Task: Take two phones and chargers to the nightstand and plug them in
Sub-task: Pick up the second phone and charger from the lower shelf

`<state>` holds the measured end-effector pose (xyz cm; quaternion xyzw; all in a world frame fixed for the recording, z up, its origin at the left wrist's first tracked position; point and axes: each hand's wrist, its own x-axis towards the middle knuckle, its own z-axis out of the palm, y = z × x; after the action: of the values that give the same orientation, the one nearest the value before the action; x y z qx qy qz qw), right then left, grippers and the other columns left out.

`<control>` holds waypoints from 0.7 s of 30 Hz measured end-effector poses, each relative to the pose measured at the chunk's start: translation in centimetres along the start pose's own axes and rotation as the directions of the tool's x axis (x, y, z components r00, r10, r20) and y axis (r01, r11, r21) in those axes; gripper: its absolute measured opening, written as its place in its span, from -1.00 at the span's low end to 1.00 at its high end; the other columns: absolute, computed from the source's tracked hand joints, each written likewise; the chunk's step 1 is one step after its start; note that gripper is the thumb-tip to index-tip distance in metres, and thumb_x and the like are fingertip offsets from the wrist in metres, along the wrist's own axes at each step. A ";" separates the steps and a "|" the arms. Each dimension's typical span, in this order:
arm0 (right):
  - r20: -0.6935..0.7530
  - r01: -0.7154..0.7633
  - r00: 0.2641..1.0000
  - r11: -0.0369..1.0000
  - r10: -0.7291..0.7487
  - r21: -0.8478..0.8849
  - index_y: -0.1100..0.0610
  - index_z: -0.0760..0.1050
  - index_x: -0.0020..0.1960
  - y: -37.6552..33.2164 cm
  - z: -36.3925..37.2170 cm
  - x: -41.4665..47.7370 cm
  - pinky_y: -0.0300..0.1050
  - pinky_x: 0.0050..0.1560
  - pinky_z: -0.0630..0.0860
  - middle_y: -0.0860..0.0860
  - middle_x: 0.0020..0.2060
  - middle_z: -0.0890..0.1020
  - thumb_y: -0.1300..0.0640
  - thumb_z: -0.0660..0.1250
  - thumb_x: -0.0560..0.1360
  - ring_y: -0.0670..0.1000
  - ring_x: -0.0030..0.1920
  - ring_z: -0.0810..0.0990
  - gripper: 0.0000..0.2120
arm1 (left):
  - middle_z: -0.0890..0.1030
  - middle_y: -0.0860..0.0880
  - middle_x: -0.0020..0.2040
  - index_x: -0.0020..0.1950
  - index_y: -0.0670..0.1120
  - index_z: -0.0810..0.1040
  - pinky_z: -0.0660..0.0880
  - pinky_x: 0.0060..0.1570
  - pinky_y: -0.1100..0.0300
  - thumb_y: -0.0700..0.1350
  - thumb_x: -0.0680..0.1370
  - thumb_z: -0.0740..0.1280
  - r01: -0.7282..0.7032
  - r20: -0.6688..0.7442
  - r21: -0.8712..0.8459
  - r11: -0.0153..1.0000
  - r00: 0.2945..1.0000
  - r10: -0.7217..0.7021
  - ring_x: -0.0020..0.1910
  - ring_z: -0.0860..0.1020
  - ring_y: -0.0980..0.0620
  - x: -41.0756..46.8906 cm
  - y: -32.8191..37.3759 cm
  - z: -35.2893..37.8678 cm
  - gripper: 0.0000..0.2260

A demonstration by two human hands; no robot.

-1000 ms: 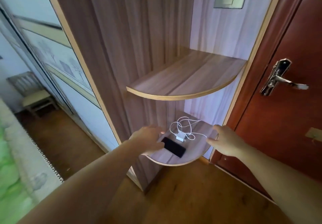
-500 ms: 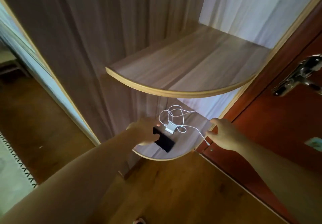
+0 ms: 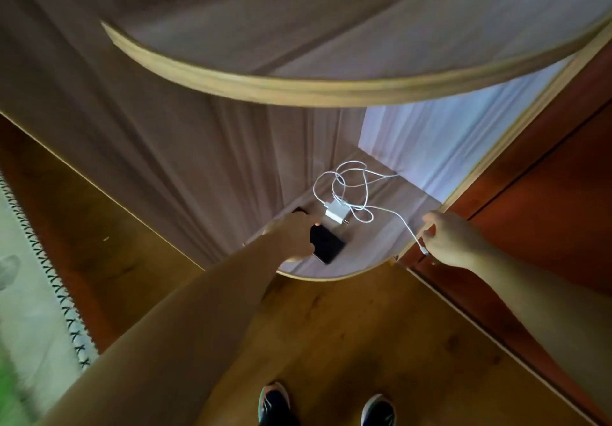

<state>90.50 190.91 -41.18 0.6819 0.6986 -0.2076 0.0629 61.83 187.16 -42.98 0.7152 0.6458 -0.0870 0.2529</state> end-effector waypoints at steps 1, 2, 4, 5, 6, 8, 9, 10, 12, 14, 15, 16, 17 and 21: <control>-0.004 0.012 1.000 1.000 -0.012 0.005 0.15 0.45 0.27 0.7 0.8 1.0 0.05 0.07 0.50 0.25 0.16 0.54 0.14 0.25 0.52 0.24 0.12 0.54 -0.67 | 0.49 -0.08 0.32 0.47 0.02 0.34 0.51 0.18 -0.06 -0.17 0.49 0.33 0.009 -0.010 0.020 1.000 1.000 -0.009 0.27 0.48 -0.13 1.2 -0.2 0.9 -0.46; -0.009 0.031 0.999 0.999 -0.031 0.017 0.16 0.45 0.27 1.4 1.7 2.0 0.04 0.06 0.51 0.25 0.14 0.55 0.14 0.26 0.52 0.23 0.09 0.56 -0.67 | 0.52 -0.07 0.28 0.45 0.03 0.35 0.53 0.13 -0.06 -0.18 0.48 0.33 0.010 -0.039 0.076 0.997 0.999 -0.007 0.23 0.50 -0.12 2.0 -0.2 1.9 -0.46; -0.003 0.058 0.998 0.997 -0.057 0.055 0.18 0.44 0.31 2.8 3.8 3.7 0.04 0.02 0.55 0.23 0.09 0.59 0.12 0.28 0.52 0.21 -0.01 0.61 -0.63 | 0.55 -0.04 0.21 0.42 0.03 0.37 0.55 0.02 -0.01 -0.17 0.48 0.35 -0.004 -0.015 0.155 0.988 1.000 0.006 0.12 0.54 -0.09 4.1 -0.3 4.5 -0.50; 0.001 0.057 0.998 0.997 -0.057 0.056 0.19 0.43 0.32 3.5 4.9 4.5 0.05 0.02 0.56 0.23 0.10 0.60 0.09 0.29 0.53 0.21 -0.02 0.62 -0.61 | 0.54 -0.04 0.23 0.42 0.02 0.37 0.54 0.01 0.01 -0.15 0.49 0.37 0.006 -0.015 0.207 0.978 1.000 -0.003 0.14 0.53 -0.09 5.1 -0.5 5.6 -0.50; 0.010 0.048 0.999 0.998 -0.049 0.046 0.19 0.41 0.34 3.9 6.1 5.1 0.05 0.04 0.56 0.23 0.13 0.58 0.06 0.29 0.53 0.21 0.02 0.61 -0.58 | 0.49 -0.05 0.32 0.46 0.01 0.33 0.52 0.06 0.00 -0.14 0.50 0.38 -0.005 -0.019 0.256 0.967 1.000 0.010 0.24 0.48 -0.10 6.2 -0.9 6.5 -0.46; 0.029 0.016 0.999 0.999 -0.017 0.037 0.18 0.36 0.38 4.5 8.0 6.2 0.07 0.10 0.53 0.23 0.19 0.54 0.00 0.31 0.52 0.22 0.13 0.56 -0.51 | 0.30 -0.04 0.51 0.56 0.03 0.15 0.43 0.22 -0.04 -0.12 0.50 0.40 -0.046 -0.022 0.372 0.927 0.998 0.059 0.46 0.28 -0.11 7.7 -1.9 8.0 -0.30; 0.044 -0.006 0.999 0.999 0.004 0.045 0.16 0.31 0.41 4.7 8.8 6.7 0.09 0.12 0.52 0.23 0.21 0.53 -0.01 0.32 0.50 0.23 0.16 0.54 -0.46 | 0.20 -0.03 0.56 0.58 0.05 0.07 0.36 0.30 -0.06 -0.11 0.50 0.42 -0.053 -0.024 0.428 0.902 0.997 0.070 0.52 0.19 -0.10 8.3 -2.3 8.5 -0.25; 0.063 -0.029 0.998 0.998 0.025 0.059 0.14 0.23 0.45 4.7 9.4 7.1 0.12 0.13 0.52 0.22 0.22 0.52 0.00 0.33 0.48 0.23 0.16 0.54 -0.39 | 0.14 -0.03 0.59 0.59 0.05 0.02 0.30 0.37 -0.08 -0.09 0.50 0.42 -0.057 -0.022 0.483 0.874 0.997 0.077 0.54 0.12 -0.10 8.7 -2.6 8.8 -0.22; 0.094 -0.079 0.993 0.990 0.069 0.117 0.08 0.07 0.52 4.6 10.2 7.8 0.12 0.07 0.55 0.21 0.18 0.53 0.06 0.34 0.45 0.22 0.09 0.58 -0.27 | 0.11 -0.03 0.60 0.59 0.06 -0.01 0.23 0.43 -0.09 -0.08 0.52 0.41 -0.069 -0.016 0.547 0.834 0.996 0.093 0.55 0.08 -0.09 9.7 -3.1 9.2 -0.22; 0.112 -0.107 0.990 0.976 0.087 0.188 0.03 -0.04 0.55 4.3 10.7 8.3 0.01 -0.13 0.56 0.17 0.04 0.59 0.16 0.34 0.45 0.15 -0.10 0.62 -0.19 | 0.15 -0.04 0.58 0.58 0.06 0.03 0.24 0.42 -0.10 -0.08 0.53 0.40 -0.093 -0.020 0.562 0.822 0.992 0.126 0.54 0.11 -0.10 10.5 -3.4 9.4 -0.25; 0.110 -0.111 0.990 0.973 0.090 0.201 0.02 -0.08 0.56 4.2 10.8 8.5 -0.04 -0.20 0.53 0.14 -0.04 0.60 0.20 0.33 0.46 0.11 -0.18 0.61 -0.18 | 0.18 -0.04 0.57 0.58 0.05 0.06 0.25 0.41 -0.10 -0.09 0.52 0.41 -0.108 -0.018 0.579 0.808 0.989 0.145 0.53 0.13 -0.10 10.7 -3.3 9.2 -0.27; 0.101 -0.110 0.991 0.974 0.091 0.199 0.02 -0.09 0.56 4.1 10.9 8.6 -0.06 -0.23 0.52 0.13 -0.08 0.61 0.24 0.32 0.46 0.09 -0.20 0.61 -0.17 | 0.22 -0.04 0.55 0.57 0.05 0.09 0.26 0.40 -0.10 -0.09 0.51 0.42 -0.117 -0.020 0.586 0.802 0.987 0.159 0.51 0.16 -0.10 10.9 -3.3 9.1 -0.27; 0.088 -0.112 0.991 0.975 0.097 0.193 0.02 -0.09 0.56 4.0 11.0 8.8 -0.05 -0.21 0.54 0.15 -0.04 0.62 0.27 0.30 0.47 0.10 -0.18 0.62 -0.18 | 0.25 -0.05 0.53 0.55 0.04 0.13 0.27 0.39 -0.11 -0.09 0.49 0.43 -0.126 -0.022 0.587 0.800 0.985 0.172 0.50 0.19 -0.10 11.2 -3.3 9.0 -0.28; 0.036 -0.115 0.993 0.975 0.110 0.189 0.04 0.06 0.53 3.4 11.3 9.3 -0.05 -0.16 0.54 0.19 0.08 0.59 0.37 0.24 0.47 0.15 -0.07 0.61 -0.28 | 0.27 -0.05 0.51 0.54 0.02 0.15 0.26 0.38 -0.12 -0.08 0.46 0.46 -0.152 0.002 0.616 0.773 0.982 0.191 0.47 0.20 -0.12 12.0 -2.9 8.9 -0.26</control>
<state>91.06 195.28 -55.54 0.7207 0.6348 -0.2781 0.0177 62.64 193.62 -56.75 0.8165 0.5221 -0.2463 -0.0055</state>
